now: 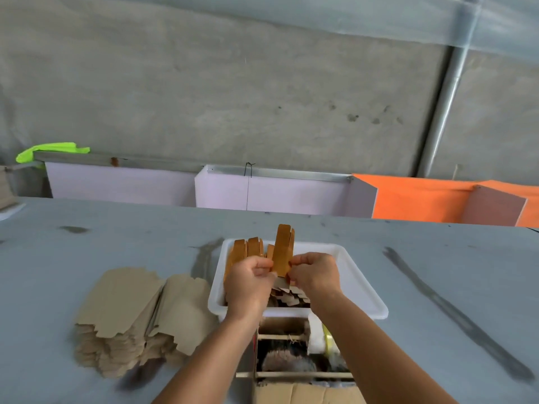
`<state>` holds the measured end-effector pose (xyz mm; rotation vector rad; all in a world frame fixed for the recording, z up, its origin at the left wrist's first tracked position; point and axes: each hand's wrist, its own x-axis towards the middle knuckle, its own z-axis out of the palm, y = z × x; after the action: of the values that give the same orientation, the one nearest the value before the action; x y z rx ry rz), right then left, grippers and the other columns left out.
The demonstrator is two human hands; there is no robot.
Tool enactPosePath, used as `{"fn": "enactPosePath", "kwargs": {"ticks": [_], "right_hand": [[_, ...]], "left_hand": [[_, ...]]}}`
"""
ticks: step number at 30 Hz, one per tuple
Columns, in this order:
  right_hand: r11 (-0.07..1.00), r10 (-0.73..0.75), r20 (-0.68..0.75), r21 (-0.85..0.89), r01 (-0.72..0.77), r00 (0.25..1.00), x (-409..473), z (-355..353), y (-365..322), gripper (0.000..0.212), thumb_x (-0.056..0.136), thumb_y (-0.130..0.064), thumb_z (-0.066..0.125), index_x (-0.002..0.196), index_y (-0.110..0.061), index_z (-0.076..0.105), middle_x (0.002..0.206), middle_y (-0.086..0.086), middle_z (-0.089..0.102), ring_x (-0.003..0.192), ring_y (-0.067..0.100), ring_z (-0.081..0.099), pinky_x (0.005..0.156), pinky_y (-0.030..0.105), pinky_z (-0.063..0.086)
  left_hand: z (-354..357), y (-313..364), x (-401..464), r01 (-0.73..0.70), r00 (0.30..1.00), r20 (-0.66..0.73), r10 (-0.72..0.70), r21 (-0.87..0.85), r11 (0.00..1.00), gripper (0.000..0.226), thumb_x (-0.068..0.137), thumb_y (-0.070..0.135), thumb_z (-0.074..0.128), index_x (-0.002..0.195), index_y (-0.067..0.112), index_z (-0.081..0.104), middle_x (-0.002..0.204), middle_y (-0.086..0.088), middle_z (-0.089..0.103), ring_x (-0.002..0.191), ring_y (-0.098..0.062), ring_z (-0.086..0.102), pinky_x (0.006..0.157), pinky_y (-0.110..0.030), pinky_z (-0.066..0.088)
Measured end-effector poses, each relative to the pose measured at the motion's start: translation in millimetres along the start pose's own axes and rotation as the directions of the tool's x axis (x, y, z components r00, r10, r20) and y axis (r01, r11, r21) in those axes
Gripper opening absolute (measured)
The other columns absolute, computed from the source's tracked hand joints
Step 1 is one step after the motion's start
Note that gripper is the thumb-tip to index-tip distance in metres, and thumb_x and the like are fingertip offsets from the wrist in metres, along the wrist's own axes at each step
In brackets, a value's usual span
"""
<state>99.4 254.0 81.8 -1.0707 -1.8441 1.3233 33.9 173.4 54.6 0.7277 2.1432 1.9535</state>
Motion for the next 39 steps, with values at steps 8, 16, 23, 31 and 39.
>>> {"fn": "enactPosePath", "kwargs": {"ticks": [8,16,23,31,39], "right_hand": [[0.990,0.053,0.008,-0.130,-0.051,0.999,58,28,5,0.021,0.080,0.004,0.061,0.071,-0.012,0.071,0.074,0.006,0.069,0.061,0.014,0.058,0.052,0.022,0.050],[0.875,-0.100,0.133,-0.459,0.151,0.986,63,38,24,0.012,0.082,-0.008,0.062,0.077,-0.009,0.073,0.066,-0.001,0.063,0.054,0.007,0.050,0.043,0.014,0.036],[0.677,-0.248,0.213,-0.660,0.326,0.945,54,37,24,0.025,0.089,-0.009,0.056,0.111,-0.017,0.068,0.116,0.002,0.061,0.113,0.019,0.050,0.084,0.027,0.047],[0.627,-0.548,0.244,-0.513,0.586,0.800,-6,51,3,0.023,0.086,-0.004,0.057,0.101,-0.013,0.072,0.103,0.003,0.069,0.108,0.023,0.051,0.084,0.028,0.042],[0.493,-0.592,0.466,-0.436,0.752,0.658,-80,91,5,0.023,0.088,-0.015,0.056,0.107,-0.011,0.068,0.108,0.007,0.067,0.105,0.024,0.057,0.088,0.032,0.044]], "left_hand": [[12,-18,38,-0.263,0.964,0.155,0.214,0.461,0.848,0.017,0.089,0.010,0.062,0.099,0.016,0.073,0.099,0.002,0.069,0.094,-0.013,0.061,0.078,-0.020,0.047],[11,-33,39,-0.428,0.904,0.316,0.289,0.645,0.633,0.021,0.093,0.009,0.052,0.103,0.019,0.068,0.110,0.009,0.059,0.106,-0.014,0.045,0.085,-0.023,0.040],[6,-25,31,-0.417,0.908,0.330,0.259,0.644,0.641,0.024,0.092,0.000,0.049,0.103,0.015,0.064,0.106,0.001,0.060,0.103,-0.016,0.046,0.081,-0.026,0.043],[-32,-20,-1,-0.203,0.957,-0.065,0.284,0.552,0.809,0.040,0.085,-0.006,0.047,0.115,0.016,0.065,0.109,-0.002,0.065,0.104,-0.020,0.053,0.083,-0.026,0.042],[-94,-44,-32,-0.008,0.900,-0.398,0.180,0.397,0.918,0.045,0.073,-0.017,0.047,0.108,0.004,0.067,0.105,-0.013,0.068,0.100,-0.032,0.059,0.086,-0.034,0.041]]}}
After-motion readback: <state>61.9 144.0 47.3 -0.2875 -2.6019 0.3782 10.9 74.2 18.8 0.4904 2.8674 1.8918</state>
